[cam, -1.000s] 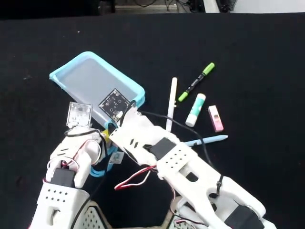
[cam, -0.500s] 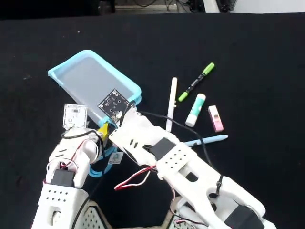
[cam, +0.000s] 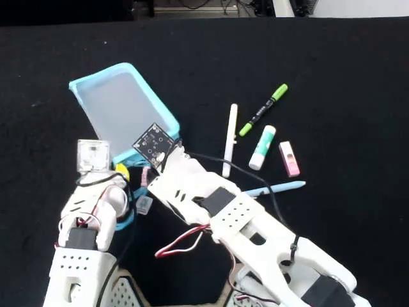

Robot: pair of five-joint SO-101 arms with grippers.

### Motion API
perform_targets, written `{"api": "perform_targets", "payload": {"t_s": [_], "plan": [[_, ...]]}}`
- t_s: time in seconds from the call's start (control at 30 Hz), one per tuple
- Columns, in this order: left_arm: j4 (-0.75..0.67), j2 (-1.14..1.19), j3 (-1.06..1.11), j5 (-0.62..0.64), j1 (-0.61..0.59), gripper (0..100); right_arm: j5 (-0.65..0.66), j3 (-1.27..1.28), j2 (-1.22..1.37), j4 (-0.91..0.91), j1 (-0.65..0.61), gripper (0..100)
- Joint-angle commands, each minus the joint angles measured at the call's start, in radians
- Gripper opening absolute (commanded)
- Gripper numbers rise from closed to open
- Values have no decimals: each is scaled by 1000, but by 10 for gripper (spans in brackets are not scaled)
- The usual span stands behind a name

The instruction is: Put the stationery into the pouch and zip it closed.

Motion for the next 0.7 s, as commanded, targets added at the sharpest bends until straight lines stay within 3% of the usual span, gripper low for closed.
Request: {"api": "perform_targets", "payload": {"t_s": [0.0, 0.13, 0.23, 0.33, 0.57, 0.67], "plan": [[-17, -17, -74, 60, -48, 30, -6, 10, -39, -21, -15, 13], [-17, -17, -74, 58, -50, 30, -11, 25, -38, -23, -43, 109], [-17, -17, -74, 61, -45, 30, -143, 35, -36, -64, -48, 173], [-17, -17, -74, 61, -45, 30, -273, 42, -2, -112, -51, 176], [-17, -17, -74, 60, -42, 30, -304, -79, 208, -112, -51, 177], [-17, -17, -74, 58, -42, 30, -379, -119, 265, -112, -51, 177]]}}
